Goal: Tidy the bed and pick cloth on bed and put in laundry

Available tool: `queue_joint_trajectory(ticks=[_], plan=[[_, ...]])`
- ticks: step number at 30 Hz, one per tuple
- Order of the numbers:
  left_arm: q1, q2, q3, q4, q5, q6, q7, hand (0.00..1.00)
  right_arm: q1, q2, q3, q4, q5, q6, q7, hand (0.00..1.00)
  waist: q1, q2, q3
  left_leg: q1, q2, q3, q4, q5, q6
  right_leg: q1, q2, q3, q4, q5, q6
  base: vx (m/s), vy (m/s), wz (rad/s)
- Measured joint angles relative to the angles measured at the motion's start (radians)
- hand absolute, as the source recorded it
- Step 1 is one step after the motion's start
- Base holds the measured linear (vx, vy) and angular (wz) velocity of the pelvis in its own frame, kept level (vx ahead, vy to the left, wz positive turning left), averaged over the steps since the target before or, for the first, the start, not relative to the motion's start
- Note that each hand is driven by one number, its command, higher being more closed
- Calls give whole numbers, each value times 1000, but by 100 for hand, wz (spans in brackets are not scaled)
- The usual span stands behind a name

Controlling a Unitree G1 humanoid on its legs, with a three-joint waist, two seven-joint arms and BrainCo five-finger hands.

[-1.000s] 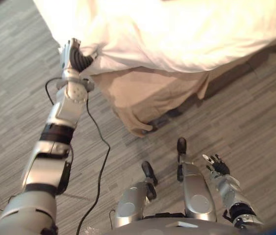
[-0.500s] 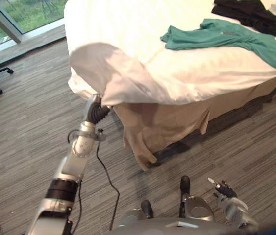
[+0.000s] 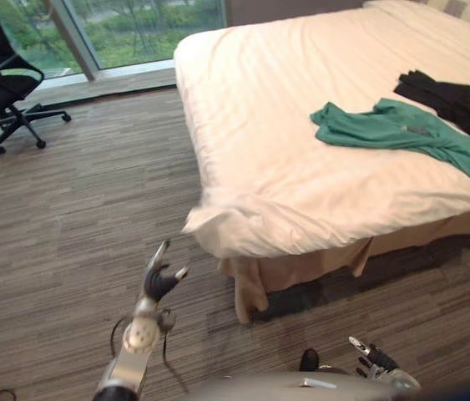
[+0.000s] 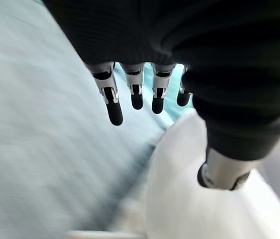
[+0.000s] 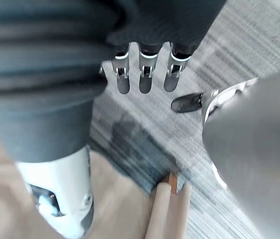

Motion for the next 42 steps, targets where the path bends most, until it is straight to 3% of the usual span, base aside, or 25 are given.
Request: queue_joint_trajectory(ticks=[4, 9, 10, 12, 16, 17, 18, 21, 22, 24, 26, 29, 31, 34, 37, 42], plan=[[38, -44, 73, 177, 39, 27, 40, 0, 1, 3, -28, 21, 1, -6, 0, 0, 1, -11, -7, 1, -9, -10, -1, 1, 2, 6, -9, 0, 0, -1, 2, -25, 45, 9], [55, -100, 154, 292, 14, 144, 14, 0, 3, 28, -67, 49, 27, -18, -100, 0, 0, -19, -14, 7, -9, 0, -2, 1, 2, 7, -14, 10, 0, 0, 2, 4, 27, -6], [58, -107, 172, 297, 13, 168, -2, 0, -1, 27, -87, 49, 46, -28, -125, 100, 2, -19, -14, 14, -8, 14, -3, 1, 2, 7, -12, 21, 0, 0, 2, 14, 31, -24], [57, -106, 184, 299, 13, 196, -19, 0, -5, 25, -123, 14, 55, -53, -151, 100, 7, -16, -16, 19, -8, 21, -10, 0, 1, 6, -11, 29, 0, 1, 3, 3, 23, -16], [29, -97, 198, 289, -2, 215, -80, 0, -71, -44, -135, -128, 38, -154, -150, 100, 3, -19, -17, 17, -13, 25, -16, 0, 1, -3, -15, 29, 0, 1, 4, -2, 19, -5], [13, -97, 192, 288, -4, 215, -103, 0, -129, -103, -90, -195, 30, -212, -126, 100, 2, -19, -17, 14, -14, 25, -15, 0, 1, -8, -16, 29, 0, 2, 4, 0, 0, 0], [9, -95, 185, 288, -4, 215, -109, 0, -145, -119, -74, -217, 21, -230, -116, 100, 3, -19, -17, 12, -14, 25, -15, 0, 1, -10, -16, 29, 0, 2, 4, 0, 0, 0], [-20, -88, 107, 282, -33, 217, -135, 0, -224, -188, 29, -393, -1, -344, -20, 100, 4, -23, -19, -2, -10, 18, -15, 1, 2, -26, -10, 27, 0, 2, 4, 41, 4, 6], [-22, -89, 102, 279, -37, 217, -135, 0, -226, -185, 39, -426, 1, -357, -8, 100, 6, -23, -19, -2, -10, 18, -15, 1, 2, -26, -9, 26, 1, 2, 3, 80, 10, 3], [-21, -91, 86, 257, -71, 218, -135, 0, -218, -149, 109, -598, 44, -405, 143, 100, 11, -23, -19, -3, -8, 17, -16, 1, 1, -26, -5, 24, 1, 0, 1, 84, 22, 3], [-20, -92, 86, 248, -74, 214, -133, 0, -195, -114, 174, -709, 44, -423, 223, 100, 14, -24, -18, -2, -9, 15, -15, 1, 1, -23, -6, 22, 6, 0, 1, 72, 29, 5], [-2, -101, 86, 245, -64, 172, -83, 0, -185, -65, 293, -800, 52, -423, 349, 100, 16, -37, -10, 0, -16, 3, 3, 1, 2, -5, -17, 5, 6, 1, 3, 21, 22, 11], [15, -111, 81, 226, -44, 146, -42, 0, -187, -49, 373, -810, 49, -414, 394, 100, 20, -47, -9, 2, -20, -15, 5, 1, 2, 11, -21, -3, 4, 3, 5, -28, 29, 22], [38, -115, 82, 207, -31, 118, 9, 0, -233, -34, 545, -806, 29, -384, 421, 100, 64, -62, 5, -3, -27, -22, 5, 1, 2, 8, -28, -7, 1, 4, 7, -48, 32, 10], [46, -114, 83, 193, -32, 109, 44, 0, -345, 18, 641, -783, -4, -346, 387, 100, 99, -84, 35, -61, -36, -70, 7, 14, 21, -25, -41, -43, 1, 5, 11, -123, -18, 36], [15, -109, 87, 156, -40, 75, 66, 0, -613, 80, 686, -634, -59, -296, 221, 100, 174, -115, 162, -203, -42, -127, 53, 41, 19, -110, -50, -92, 6, 30, 0, -144, -44, 39]])
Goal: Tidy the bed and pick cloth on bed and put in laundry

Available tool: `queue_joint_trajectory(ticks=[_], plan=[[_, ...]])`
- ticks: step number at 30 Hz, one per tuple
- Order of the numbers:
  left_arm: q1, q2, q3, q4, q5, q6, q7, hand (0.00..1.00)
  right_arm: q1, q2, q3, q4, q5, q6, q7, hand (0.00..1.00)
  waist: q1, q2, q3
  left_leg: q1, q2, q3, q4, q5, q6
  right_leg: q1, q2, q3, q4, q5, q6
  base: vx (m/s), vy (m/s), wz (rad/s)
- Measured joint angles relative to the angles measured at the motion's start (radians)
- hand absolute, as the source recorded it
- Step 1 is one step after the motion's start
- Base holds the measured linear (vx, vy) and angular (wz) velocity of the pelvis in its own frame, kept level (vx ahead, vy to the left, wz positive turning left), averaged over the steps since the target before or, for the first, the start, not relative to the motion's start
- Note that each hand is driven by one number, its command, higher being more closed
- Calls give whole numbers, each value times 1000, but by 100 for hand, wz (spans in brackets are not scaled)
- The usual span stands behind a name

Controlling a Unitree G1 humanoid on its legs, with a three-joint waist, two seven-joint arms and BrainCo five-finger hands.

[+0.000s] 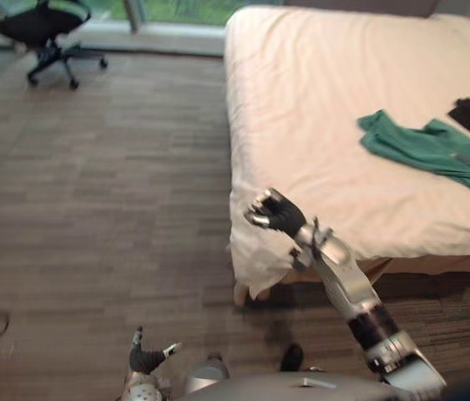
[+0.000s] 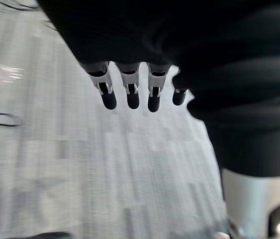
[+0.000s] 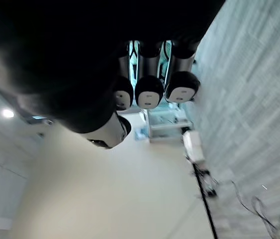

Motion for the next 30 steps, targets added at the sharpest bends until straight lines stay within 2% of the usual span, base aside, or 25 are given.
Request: queue_joint_trajectory(ticks=[1, 3, 4, 5, 8, 10, 12, 15, 20, 21, 23, 25, 26, 27, 28, 29, 30], plan=[[-9, 0, 2, -16, 0, 0, 6, 0, -41, 6, -2, 26, -11, 4, -30, 100, 13, -6, 28, -22, -1, -11, 4, 8, -3, -14, -1, -11, 0, 3, -2, -76, -31, 44], [-46, -1, 3, -65, 0, -2, 9, 0, -161, 14, -18, 111, -26, 6, -101, 100, 32, 6, 114, -104, -6, -47, 32, 34, -10, -71, -5, -43, 1, 18, -19, -83, -28, 45], [-55, -2, 3, -75, 0, -2, 12, 0, -182, 13, -27, 122, -31, 6, -111, 100, 36, 9, 131, -117, -7, -50, 41, 36, -12, -82, -6, -47, 4, 20, -21, -84, 7, 20], [-77, -4, 3, -104, -2, -2, 19, 0, -240, 5, -45, 148, -45, 7, -137, 100, 45, 19, 177, -156, -8, -54, 63, 37, -14, -120, -11, -47, 34, 17, -25, -80, 31, 12], [-107, -22, 2, -145, -6, -9, 19, 0, -329, -35, -77, 148, -60, 7, -188, 100, 54, 36, 235, -235, -13, -58, 96, 42, -16, -212, -33, -45, 107, -1, -39, -58, 46, 5], [-126, -44, -1, -145, -16, -18, 19, 0, -345, -67, -110, 137, -60, 7, -209, 100, 56, 44, 240, -286, -19, -52, 111, 47, -10, -284, -61, -41, 172, -24, -37, -42, 72, 3], [-163, -61, -7, -145, -34, -25, 16, 0, -364, -115, -144, 114, -59, 11, -234, 100, 55, 61, 250, -365, -41, -44, 147, 49, -8, -399, -111, -27, 290, -62, -39, -36, 87, 7], [-206, -65, -6, -154, -42, -46, 3, 0, -393, -146, -175, 96, -60, 30, -259, 100, 57, 81, 261, -470, -58, -19, 191, 50, -7, -533, -154, -2, 388, -85, -44, -90, 59, 1], [-312, -87, -3, -191, -116, -63, 2, 0, -397, -175, -179, 96, -50, 54, -292, 100, 52, 107, 275, -619, -49, 6, 251, 50, -7, -685, -161, 20, 442, -89, -52, -96, -14, -5], [-346, -93, 0, -214, -127, -49, 2, 0, -388, -172, -175, 94, -44, 67, -297, 100, 46, 107, 275, -646, -43, 10, 270, 48, -9, -711, -158, 23, 452, -89, -54, -64, -63, -6], [-479, -108, 1, -267, -167, 50, -2, 0, -322, -160, -163, 85, 2, 108, -315, 100, 21, 107, 275, -719, -22, 28, 328, 40, -15, -766, -148, 25, 480, -91, -65, -60, -67, -4], [-553, -110, 2, -271, -199, 100, -4, 0, -284, -155, -152, 85, 22, 120, -316, 100, 0, 107, 275, -752, -8, 51, 363, 29, -11, -795, -144, 36, 503, -96, -72, -47, -29, -14], [-617, -111, 5, -282, -246, 158, -5, 0, -247, -151, -160, 108, 40, 127, -316, 100, -21, 106, 275, -790, 2, 65, 401, 12, -10, -833, -144, 48, 529, -100, -79, -44, -13, -24], [-628, -110, 6, -287, -262, 171, -6, 0, -242, -152, -167, 119, 45, 126, -316, 100, -28, 106, 275, -798, 4, 68, 407, 9, -9, -843, -144, 53, 534, -100, -80, -47, -9, -31], [-657, -110, 17, -293, -292, 201, -7, 0, -210, -156, -213, 167, 74, 123, -314, 100, -52, 106, 276, -811, 11, 90, 415, 1, -11, -864, -143, 66, 541, -100, -81, -17, -3, -22], [-668, -111, 30, -292, -313, 215, -9, 0, -191, -161, -249, 199, 88, 120, -312, 100, -63, 105, 277, -812, 14, 96, 416, -2, -9, -868, -141, 72, 541, -100, -82, -11, -6, -27], [-681, -110, 46, -291, -341, 233, -21, 0, -155, -173, -302, 231, 124, 102, -301, 100, -76, 105, 276, -806, 22, 113, 417, -6, -3, -868, -136, 80, 541, -100, -81, 8, -10, -19]])
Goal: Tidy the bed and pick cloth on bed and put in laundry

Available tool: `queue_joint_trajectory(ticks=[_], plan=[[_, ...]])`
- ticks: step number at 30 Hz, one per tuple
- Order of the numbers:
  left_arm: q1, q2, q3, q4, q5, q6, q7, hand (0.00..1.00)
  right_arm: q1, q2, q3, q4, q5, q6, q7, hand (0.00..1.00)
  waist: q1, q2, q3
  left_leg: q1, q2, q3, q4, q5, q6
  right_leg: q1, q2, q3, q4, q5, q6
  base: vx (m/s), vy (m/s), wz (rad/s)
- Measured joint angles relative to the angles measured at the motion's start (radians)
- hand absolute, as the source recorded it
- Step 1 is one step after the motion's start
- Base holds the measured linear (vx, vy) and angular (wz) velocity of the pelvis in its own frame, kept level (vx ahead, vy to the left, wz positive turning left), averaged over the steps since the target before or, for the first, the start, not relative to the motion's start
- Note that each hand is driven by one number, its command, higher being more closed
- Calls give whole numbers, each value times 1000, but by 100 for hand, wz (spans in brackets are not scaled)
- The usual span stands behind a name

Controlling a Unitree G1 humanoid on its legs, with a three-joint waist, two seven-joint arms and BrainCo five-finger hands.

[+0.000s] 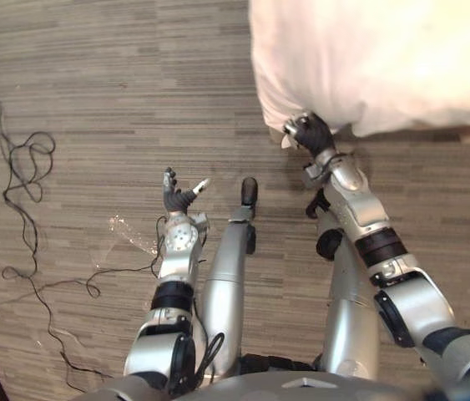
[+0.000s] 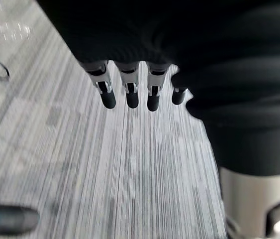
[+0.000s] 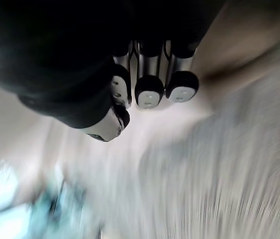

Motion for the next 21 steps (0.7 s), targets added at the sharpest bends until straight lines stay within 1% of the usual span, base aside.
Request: queue_joint_trajectory(ticks=[1, 3, 4, 6, 7, 8, 9, 10, 11, 12, 14, 15, 16, 17, 18, 19, 20, 21], plan=[[-3, 1, 2, 0, -6, 4, -3, 0, 12, -9, -19, 3, 11, -8, 3, 100, -2, 0, 0, 2, 4, 4, 1, -1, 0, 0, 3, 3, 0, 0, 0, 32, -20, -22], [-11, 4, 27, 3, -28, 16, -4, 0, 65, -35, -109, 10, 89, -88, 37, 100, -20, -2, 0, 12, 27, 27, 10, -2, -2, 6, 21, 13, -3, 2, -4, 54, -34, -23], [-10, 5, 30, 6, -34, 18, -4, 0, 71, -34, -124, 10, 101, -101, 44, 100, -24, -2, 0, 17, 31, 31, 11, -2, -2, 10, 24, 13, -4, 5, -9, 69, -36, -26], [-11, 6, 27, 36, -43, 36, -2, 0, 117, -34, -203, 10, 158, -159, 85, 100, -34, -3, -1, 69, 49, 46, 16, -14, -4, 57, 40, 20, -10, 3, -18, 87, -35, -24], [-11, 6, 27, 36, -43, 36, -2, 0, 117, -34, -203, 10, 158, -159, 85, 100, -34, -3, -1, 69, 49, 46, 16, -14, -4, 57, 40, 20, -10, 3, -18, 95, -38, -33], [-2, 6, 25, 51, -44, 53, 1, 0, 185, -29, -257, 1, 234, -205, 134, 100, -35, -7, -3, 145, 64, 62, 11, -32, -5, 128, 60, 32, -30, 2, -19, 75, -26, -37], [7, 6, 24, 51, -43, 56, 2, 0, 240, -22, -309, -19, 280, -230, 169, 100, -36, -15, -6, 200, 66, 79, -6, -39, -1, 174, 65, 41, -43, 0, -18, 94, -27, -42], [11, 7, 24, 50, -43, 56, 2, 0, 260, -21, -325, -30, 297, -239, 180, 100, -36, -17, -8, 221, 68, 89, -15, -41, 2, 188, 66, 44, -49, -1, -17, 79, -16, -25], [25, 16, 23, 50, -42, 57, 2, 0, 322, -13, -377, -78, 351, -272, 218, 100, -47, -21, -10, 279, 74, 119, -38, -41, 2, 236, 68, 50, -63, -8, -4, 68, -11, -13], [32, 21, 22, 50, -41, 57, 2, 0, 341, -7, -393, -101, 368, -282, 227, 100, -52, -23, -13, 295, 76, 128, -46, -42, 2, 247, 68, 53, -66, -10, -2, 73, -6, -20], [78, 50, 1, 51, -39, 68, -4, 0, 442, 14, -450, -260, 455, -326, 273, 100, -63, -45, -32, 382, 74, 174, -89, -43, 0, 300, 70, 76, -80, -15, 6, 104, 14, -31], [105, 60, -16, 52, -34, 81, -7, 0, 479, 19, -463, -334, 484, -334, 295, 100, -71, -49, -41, 427, 71, 188, -109, -42, 0, 332, 70, 82, -82, -22, 14, 119, 21, -26], [117, 60, -19, 53, -33, 84, -8, 0, 490, 24, -468, -363, 494, -336, 305, 100, -74, -51, -47, 444, 71, 194, -116, -42, -1, 344, 70, 85, -82, -24, 15, 130, 24, -25], [156, 56, -31, 58, -32, 95, -17, 0, 514, 51, -481, -463, 518, -341, 334, 100, -79, -53, -79, 493, 69, 211, -139, -44, -6, 372, 72, 97, -81, -32, 14, 117, 23, -23], [168, 56, -39, 66, -32, 98, -20, 0, 523, 59, -481, -491, 527, -341, 342, 100, -79, -54, -94, 508, 68, 218, -147, -45, -6, 379, 72, 101, -81, -36, 15, 164, 31, -28], [201, 46, -53, 78, -34, 103, -25, 0, 532, 77, -475, -544, 537, -338, 368, 100, -81, -46, -136, 549, 65, 229, -171, -46, -8, 406, 74, 107, -81, -51, 21, 183, 31, -16], [221, 31, -53, 78, -39, 102, -25, 0, 535, 90, -456, -572, 548, -330, 386, 100, -81, -45, -163, 576, 63, 234, -188, -46, -9, 424, 73, 107, -79, -60, 19, 235, 26, -11], [245, 16, -54, 78, -57, 95, -29, 0, 539, 109, -423, -601, 562, -303, 418, 100, -81, -41, -199, 615, 58, 241, -208, -43, -14, 445, 70, 107, -69, -77, 22, 203, 13, -2]])
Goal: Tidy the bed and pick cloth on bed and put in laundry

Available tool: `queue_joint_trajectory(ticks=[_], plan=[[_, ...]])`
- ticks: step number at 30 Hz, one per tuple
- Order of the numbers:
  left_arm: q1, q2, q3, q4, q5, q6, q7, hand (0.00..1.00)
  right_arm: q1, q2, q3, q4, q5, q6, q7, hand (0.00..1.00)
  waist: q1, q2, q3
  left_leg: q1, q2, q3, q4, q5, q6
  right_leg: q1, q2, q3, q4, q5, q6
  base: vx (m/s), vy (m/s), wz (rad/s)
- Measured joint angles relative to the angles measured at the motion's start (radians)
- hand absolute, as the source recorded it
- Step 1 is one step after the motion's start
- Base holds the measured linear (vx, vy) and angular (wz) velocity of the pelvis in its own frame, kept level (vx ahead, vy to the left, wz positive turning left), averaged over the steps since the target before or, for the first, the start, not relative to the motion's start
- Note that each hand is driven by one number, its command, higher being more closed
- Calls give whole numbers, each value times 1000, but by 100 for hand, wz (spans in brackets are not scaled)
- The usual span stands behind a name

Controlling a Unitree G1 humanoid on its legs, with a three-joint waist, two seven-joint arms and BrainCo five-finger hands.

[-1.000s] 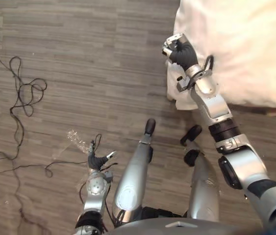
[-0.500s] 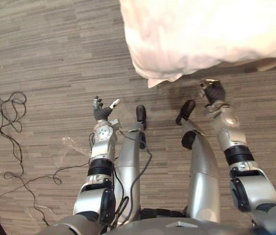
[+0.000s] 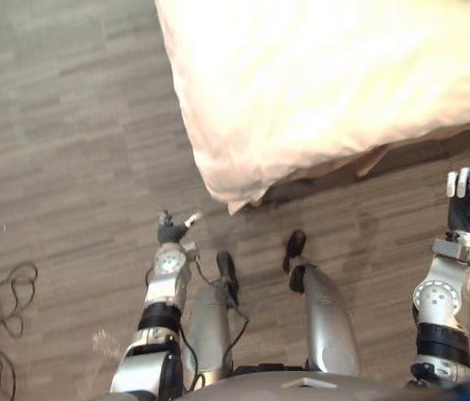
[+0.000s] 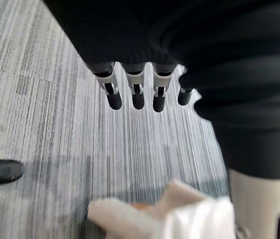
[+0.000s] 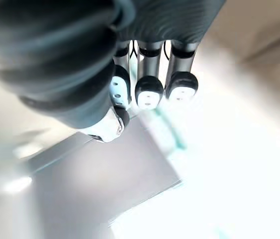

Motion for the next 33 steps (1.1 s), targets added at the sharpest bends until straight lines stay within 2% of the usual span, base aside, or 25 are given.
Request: queue_joint_trajectory(ticks=[1, 3, 5, 6, 7, 10, 12, 13, 14, 16, 19, 20, 22, 24, 27, 29, 33], plan=[[6, -4, 0, 0, -6, -2, 0, 0, -1, 8, 16, -9, 5, 10, 13, 100, 0, 1, -11, 13, -2, 3, -7, 1, -1, 5, -2, 0, 6, -6, -1, 186, 1, 2], [20, -12, -19, -1, -32, -16, -13, 0, -11, 45, 106, -39, 14, 78, 77, 100, 0, 14, -30, 59, -16, 7, -29, 3, -4, 27, -19, -1, 41, -38, 3, 143, 5, 8], [23, -19, -45, -1, -35, -20, -25, 0, -39, 55, 164, -36, 12, 123, 85, 100, 1, 30, -38, 76, -32, 6, -47, 8, -2, 27, -38, -2, 66, -51, 9, 64, 21, 11], [18, -24, -58, -2, -37, -20, -37, 0, -97, 54, 211, -27, 11, 169, 72, 100, 0, 43, -40, 82, -53, 6, -64, 23, 2, 19, -59, -4, 84, -53, 9, 29, 33, 9], [17, -23, -60, -2, -37, -20, -37, 0, -103, 54, 213, -26, 11, 171, 69, 100, 0, 44, -40, 82, -54, 6, -66, 24, 3, 18, -61, -4, 84, -53, 9, 0, 41, 14], [-36, -19, -76, -2, -104, -18, -67, 0, -261, 63, 252, 27, 10, 197, 0, 100, 1, 50, -31, 45, -87, -11, -87, 47, 17, -31, -99, -11, 107, -55, 13, -84, 24, 30], [-119, -9, -59, 5, -253, 1, -112, 0, -408, 77, 252, 88, 14, 186, -82, 100, 6, 47, 15, -61, -95, -28, -64, 66, 24, -115, -117, -23, 111, -37, 15, -171, -13, 38], [-133, -6, -52, 8, -272, 2, -118, 0, -429, 81, 252, 100, 14, 183, -90, 100, 6, 46, 19, -87, -94, -31, -58, 68, 24, -136, -117, -25, 109, -32, 17, -209, -36, 38], [-174, -6, -19, 21, -316, 1, -138, 0, -485, 85, 253, 132, 15, 161, -112, 100, 4, 53, 39, -180, -85, -48, -36, 74, 24, -197, -113, -43, 89, -10, 11, -128, -28, 31], [-230, -9, 15, 36, -344, -4, -150, 0, -530, 87, 252, 156, 23, 135, -134, 100, 5, 53, 93, -255, -79, -55, -25, 90, 21, -254, -108, -54, 76, 13, 3, -128, -45, 34], [-299, -39, 88, 35, -351, -45, -147, 0, -586, 81, 248, 190, 23, 84, -155, 100, 2, 59, 173, -401, -66, -73, 45, 100, 28, -368, -109, -62, 94, 41, -22, -36, -31, 25], [-324, -56, 126, 36, -352, -55, -138, 0, -614, 75, 256, 165, 19, 49, -141, 100, -4, 59, 188, -464, -61, -75, 77, 99, 28, -420, -109, -60, 108, 43, -26, 22, -17, 21], [-333, -71, 158, 35, -352, -62, -118, 0, -645, 69, 278, 162, 8, 16, -142, 100, -13, 58, 191, -518, -47, -76, 125, 90, 28, -458, -104, -53, 121, 45, -28, 10, -6, 7], [-326, -92, 177, 35, -351, -66, -96, 0, -645, 57, 297, 178, -1, -6, -142, 100, -5, 58, 191, -551, -16, -76, 187, 56, 26, -473, -77, -37, 128, 47, -31, -7, -8, -22], [-325, -102, 189, 35, -349, -66, -73, 0, -634, 52, 295, 204, 2, -24, -142, 100, -5, 56, 190, -596, 15, -80, 248, 25, 26, -494, -52, -33, 132, 52, -40, -41, -1, -25], [-323, -101, 190, 34, -348, -70, -56, 0, -595, 52, 248, 251, 22, -28, -142, 100, -6, 54, 191, -621, 24, -76, 268, 17, 22, -515, -41, -20, 125, 57, -33, -56, -5, -17], [-279, -102, 190, 31, -327, -111, -33, 0, -416, 43, 34, 534, 185, 18, -160, 100, -1, 51, 193, -610, 36, -37, 238, 16, 26, -520, -5, 18, 63, 74, -9, -24, -8, -31]])
